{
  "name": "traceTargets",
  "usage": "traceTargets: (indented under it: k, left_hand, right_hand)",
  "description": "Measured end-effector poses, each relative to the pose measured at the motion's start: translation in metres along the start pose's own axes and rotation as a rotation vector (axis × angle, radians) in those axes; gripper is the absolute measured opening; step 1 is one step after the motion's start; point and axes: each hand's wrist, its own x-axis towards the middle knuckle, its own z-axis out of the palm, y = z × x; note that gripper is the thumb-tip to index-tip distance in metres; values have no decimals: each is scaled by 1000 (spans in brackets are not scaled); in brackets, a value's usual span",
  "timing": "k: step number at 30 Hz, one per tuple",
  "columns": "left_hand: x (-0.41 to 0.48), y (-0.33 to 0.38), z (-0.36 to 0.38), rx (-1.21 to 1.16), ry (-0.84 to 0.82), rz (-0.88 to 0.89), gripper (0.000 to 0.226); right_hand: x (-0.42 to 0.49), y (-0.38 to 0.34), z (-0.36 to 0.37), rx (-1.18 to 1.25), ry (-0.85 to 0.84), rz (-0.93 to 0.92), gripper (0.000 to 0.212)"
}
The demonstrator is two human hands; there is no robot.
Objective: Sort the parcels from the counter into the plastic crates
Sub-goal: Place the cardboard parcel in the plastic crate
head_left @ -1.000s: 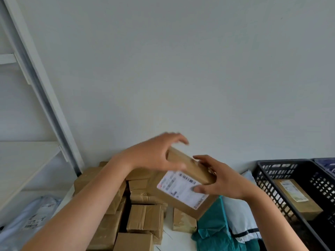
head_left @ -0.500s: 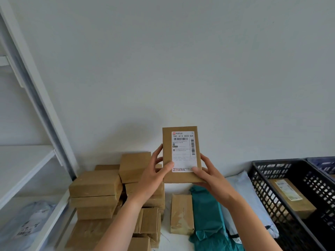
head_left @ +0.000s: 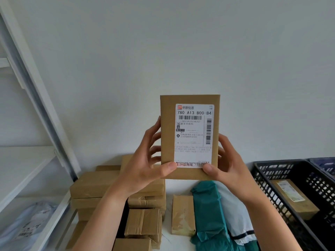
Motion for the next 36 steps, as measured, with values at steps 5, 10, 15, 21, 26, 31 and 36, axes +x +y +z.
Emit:
traceTargets:
  k: [5,10,15,21,26,31,36]
  left_hand:
    - [1,13,-5,21,-4,58,109]
    - [0,17,-6,16,-6,81,108]
    - [-1,15,-6,11,2,81,109]
    - [-3,11,-15,17,10,82,108]
    - [0,-6,-20,24,24,23,107]
    - [0,-34,-23,6,55,-104,104]
    - [-6,-53,-28,-46,70,-168,99]
  right_hand:
    - [0,-14,-2,-24,25,-108,96]
    - [1,-15,-3,-17,22,-143,96]
    - [3,-12,0,8,22,-148,96]
    - [7,-7,8,13,9,-143,96]
    - [18,7,17,1,-10,-78,94]
    - [30,34,29,10,-30,51,90]
    - [33,46,41,59,-29,156,87]
